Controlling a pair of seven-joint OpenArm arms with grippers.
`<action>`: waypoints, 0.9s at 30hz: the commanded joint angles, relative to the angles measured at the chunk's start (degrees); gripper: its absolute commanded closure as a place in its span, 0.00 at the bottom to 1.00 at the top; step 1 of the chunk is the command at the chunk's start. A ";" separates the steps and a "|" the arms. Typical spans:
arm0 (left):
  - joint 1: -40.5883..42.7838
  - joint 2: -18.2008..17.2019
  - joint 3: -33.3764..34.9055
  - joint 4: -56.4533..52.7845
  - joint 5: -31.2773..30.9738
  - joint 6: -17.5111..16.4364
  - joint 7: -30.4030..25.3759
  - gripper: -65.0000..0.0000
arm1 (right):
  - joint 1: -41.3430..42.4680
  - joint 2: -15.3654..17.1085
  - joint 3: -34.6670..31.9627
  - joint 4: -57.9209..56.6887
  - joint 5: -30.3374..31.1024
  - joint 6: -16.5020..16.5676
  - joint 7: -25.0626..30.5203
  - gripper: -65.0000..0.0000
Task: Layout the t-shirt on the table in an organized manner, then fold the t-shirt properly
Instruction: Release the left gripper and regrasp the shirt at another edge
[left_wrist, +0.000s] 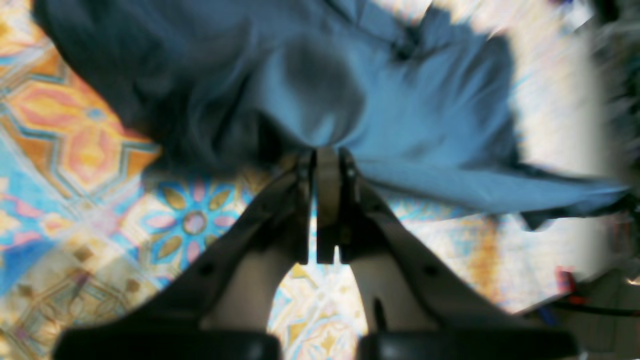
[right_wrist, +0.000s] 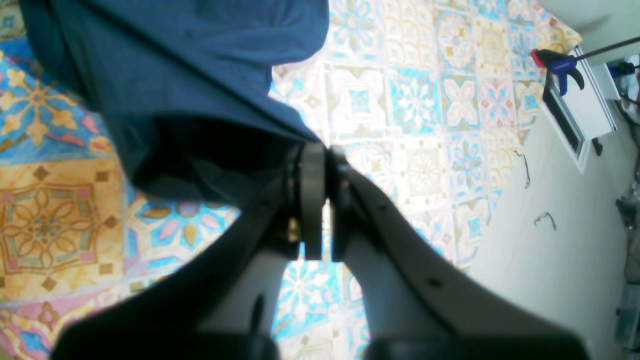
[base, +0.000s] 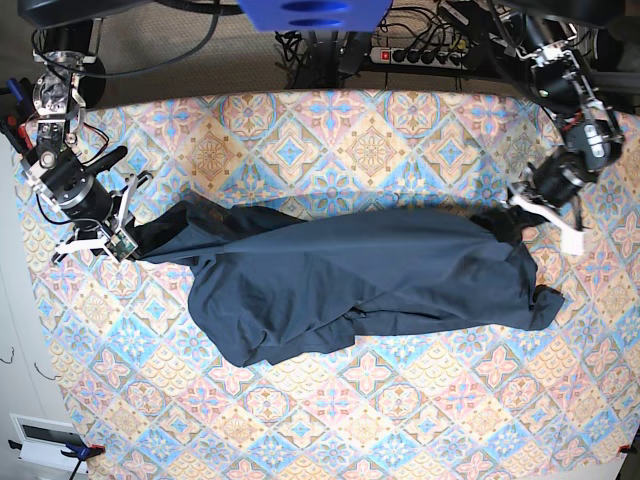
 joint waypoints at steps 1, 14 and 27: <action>0.26 -1.77 -1.65 0.92 -2.95 -0.38 0.24 1.00 | 0.59 1.07 0.64 0.83 0.34 -0.47 0.86 0.99; 12.22 -9.77 -0.59 0.40 -4.09 0.15 -1.43 0.91 | 0.59 1.07 0.64 0.83 0.34 -0.47 0.86 0.99; 12.04 -7.58 8.90 2.86 -0.05 -0.03 -3.36 0.73 | 0.59 1.07 0.64 0.74 0.34 -0.47 0.86 0.99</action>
